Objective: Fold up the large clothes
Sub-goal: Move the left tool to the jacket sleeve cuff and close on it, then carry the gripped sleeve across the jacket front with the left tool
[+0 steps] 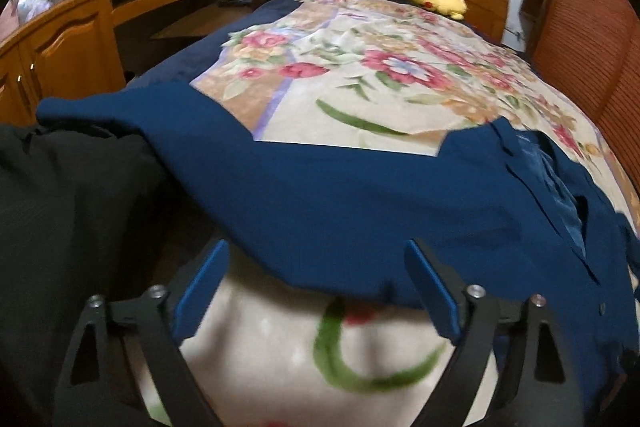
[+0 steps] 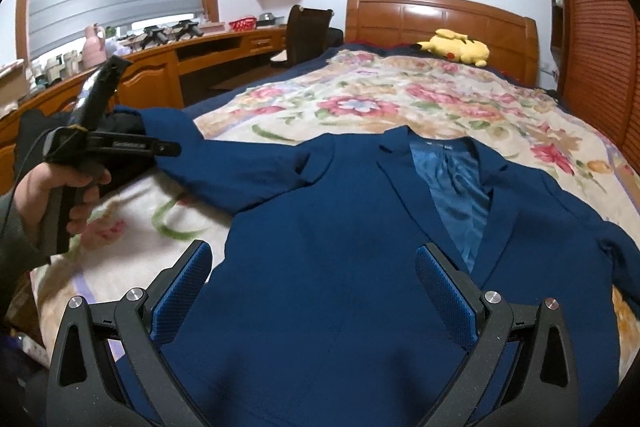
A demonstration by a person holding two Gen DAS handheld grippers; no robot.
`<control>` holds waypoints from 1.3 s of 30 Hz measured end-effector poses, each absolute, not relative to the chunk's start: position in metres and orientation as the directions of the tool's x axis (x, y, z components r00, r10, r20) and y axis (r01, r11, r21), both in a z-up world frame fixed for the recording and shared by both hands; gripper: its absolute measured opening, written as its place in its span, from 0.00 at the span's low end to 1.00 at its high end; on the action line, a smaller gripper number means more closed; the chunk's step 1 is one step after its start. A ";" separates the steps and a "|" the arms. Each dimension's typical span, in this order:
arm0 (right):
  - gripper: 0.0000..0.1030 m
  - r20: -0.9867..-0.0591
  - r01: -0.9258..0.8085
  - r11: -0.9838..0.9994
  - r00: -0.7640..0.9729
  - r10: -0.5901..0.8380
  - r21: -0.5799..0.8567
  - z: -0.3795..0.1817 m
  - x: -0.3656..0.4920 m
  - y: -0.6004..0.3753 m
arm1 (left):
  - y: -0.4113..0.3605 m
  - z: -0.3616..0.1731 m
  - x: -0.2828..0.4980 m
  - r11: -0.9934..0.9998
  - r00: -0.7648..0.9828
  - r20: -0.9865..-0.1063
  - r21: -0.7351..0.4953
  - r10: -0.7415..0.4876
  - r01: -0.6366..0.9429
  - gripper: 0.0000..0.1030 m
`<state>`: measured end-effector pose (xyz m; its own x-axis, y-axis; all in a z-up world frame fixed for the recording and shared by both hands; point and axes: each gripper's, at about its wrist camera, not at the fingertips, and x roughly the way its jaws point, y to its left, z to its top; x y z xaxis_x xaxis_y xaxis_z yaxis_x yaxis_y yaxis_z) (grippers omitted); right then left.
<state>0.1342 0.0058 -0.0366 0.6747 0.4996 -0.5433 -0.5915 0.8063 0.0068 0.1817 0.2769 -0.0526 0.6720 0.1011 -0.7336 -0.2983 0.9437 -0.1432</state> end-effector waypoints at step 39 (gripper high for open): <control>1.00 -0.525 -0.518 0.855 0.725 0.446 0.010 -0.020 0.141 -0.056 | 0.089 0.031 0.129 0.993 0.754 -0.657 0.071 -0.021 0.089 0.00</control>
